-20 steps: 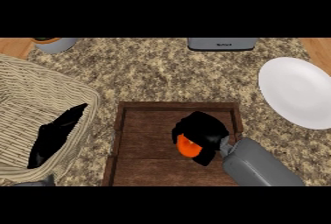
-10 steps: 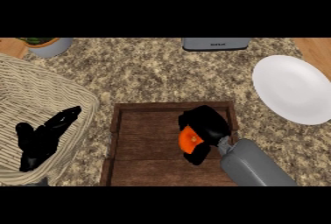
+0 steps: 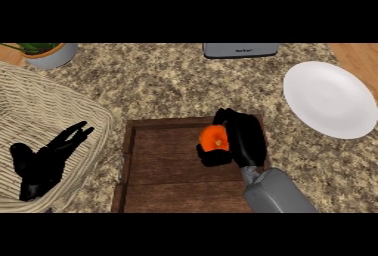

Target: Pick the squash from the tray and place it in the plate

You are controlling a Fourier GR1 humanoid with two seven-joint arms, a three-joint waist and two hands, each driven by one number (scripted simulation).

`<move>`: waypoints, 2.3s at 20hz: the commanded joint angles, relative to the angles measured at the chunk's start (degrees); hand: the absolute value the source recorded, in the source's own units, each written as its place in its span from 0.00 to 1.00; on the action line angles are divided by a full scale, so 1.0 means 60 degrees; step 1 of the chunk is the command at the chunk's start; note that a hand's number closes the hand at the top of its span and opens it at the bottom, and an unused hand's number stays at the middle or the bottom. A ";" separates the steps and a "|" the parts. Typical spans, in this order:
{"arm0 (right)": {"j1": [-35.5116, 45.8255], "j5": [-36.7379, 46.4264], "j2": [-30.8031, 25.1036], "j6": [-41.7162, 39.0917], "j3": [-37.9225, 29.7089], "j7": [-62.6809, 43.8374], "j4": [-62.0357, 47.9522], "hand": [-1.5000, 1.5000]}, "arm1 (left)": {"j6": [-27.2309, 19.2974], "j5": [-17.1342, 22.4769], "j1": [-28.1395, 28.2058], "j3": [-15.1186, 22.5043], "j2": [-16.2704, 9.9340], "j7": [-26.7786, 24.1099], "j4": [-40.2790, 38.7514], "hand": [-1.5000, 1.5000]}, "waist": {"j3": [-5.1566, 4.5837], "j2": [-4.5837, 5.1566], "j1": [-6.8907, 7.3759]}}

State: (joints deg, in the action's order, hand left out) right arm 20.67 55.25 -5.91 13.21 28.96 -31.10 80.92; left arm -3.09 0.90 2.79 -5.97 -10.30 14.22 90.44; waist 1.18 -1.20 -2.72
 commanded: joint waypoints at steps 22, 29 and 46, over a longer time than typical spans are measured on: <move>-0.1449 -0.1081 -0.1474 0.5534 -0.4267 0.0719 0.0886 1.00 | 0.0582 0.0067 -0.0389 0.0969 0.1442 0.0224 -0.0880 0.50 | -0.0176 0.0338 0.0322; -0.0588 -0.3448 -0.2756 0.5908 -0.5863 0.2390 -0.0934 1.00 | 0.0735 0.0036 -0.0375 0.0929 0.1319 0.0343 -0.0658 0.50 | -0.0147 0.0359 0.0529; 0.1158 -0.5771 -0.4724 0.2142 -0.7177 0.5022 -0.6914 0.00 | 0.0809 -0.0146 -0.0311 0.1187 0.1541 0.0332 -0.0493 0.50 | -0.0126 0.0531 0.1043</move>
State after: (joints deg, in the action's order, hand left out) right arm 25.86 22.85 -31.94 32.99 -13.35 -4.17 46.52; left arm -0.33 -1.92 -0.76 -2.56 -4.88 13.80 91.20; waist 1.23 1.06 3.27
